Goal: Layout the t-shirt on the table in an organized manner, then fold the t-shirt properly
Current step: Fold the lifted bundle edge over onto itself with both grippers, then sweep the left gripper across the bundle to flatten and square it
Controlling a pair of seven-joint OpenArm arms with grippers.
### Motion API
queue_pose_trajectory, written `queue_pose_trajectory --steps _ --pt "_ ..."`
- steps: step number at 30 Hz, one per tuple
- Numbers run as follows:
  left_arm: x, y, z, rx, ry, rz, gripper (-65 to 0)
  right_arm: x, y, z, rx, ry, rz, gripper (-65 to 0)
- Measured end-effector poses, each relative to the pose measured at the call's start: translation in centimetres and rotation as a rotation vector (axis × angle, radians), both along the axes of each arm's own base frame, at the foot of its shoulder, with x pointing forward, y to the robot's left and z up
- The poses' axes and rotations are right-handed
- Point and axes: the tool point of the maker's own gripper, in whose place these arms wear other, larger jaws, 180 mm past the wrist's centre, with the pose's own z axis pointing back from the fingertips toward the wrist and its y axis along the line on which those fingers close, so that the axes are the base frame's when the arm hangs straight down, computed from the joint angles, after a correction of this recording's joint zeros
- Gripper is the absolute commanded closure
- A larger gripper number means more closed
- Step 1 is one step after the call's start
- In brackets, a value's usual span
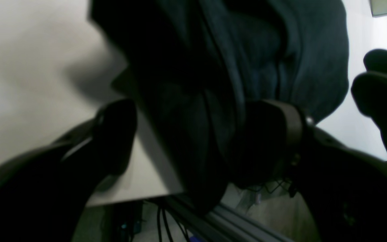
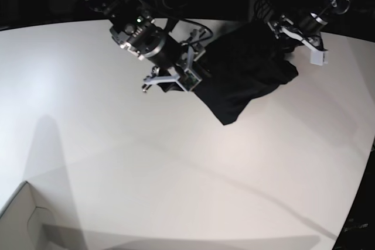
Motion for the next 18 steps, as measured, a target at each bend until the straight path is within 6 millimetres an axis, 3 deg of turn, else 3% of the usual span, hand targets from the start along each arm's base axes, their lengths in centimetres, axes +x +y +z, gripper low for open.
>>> queue_pose_trajectory --steps 5,13,16,18 --pt "0.9 -0.2 -0.1 0.029 -0.004 -0.001 -52.9 0.7 -1.0 0.2 -0.003 -0.006 -0.032 -31.9" --pt "2.5 -1.7 -0.1 0.044 -0.011 -0.044 -51.5 3.5 -6.8 2.2 0.0 -0.066 -0.211 -31.9" --pt "2.9 -2.8 -0.2 0.054 -0.006 -0.094 -40.3 4.0 -9.7 1.9 -0.026 -0.062 -0.291 -31.9" --pt "2.9 -3.3 -0.3 0.048 -0.002 -0.109 -27.7 4.2 -10.9 1.8 -0.032 -0.061 -0.323 -31.9"
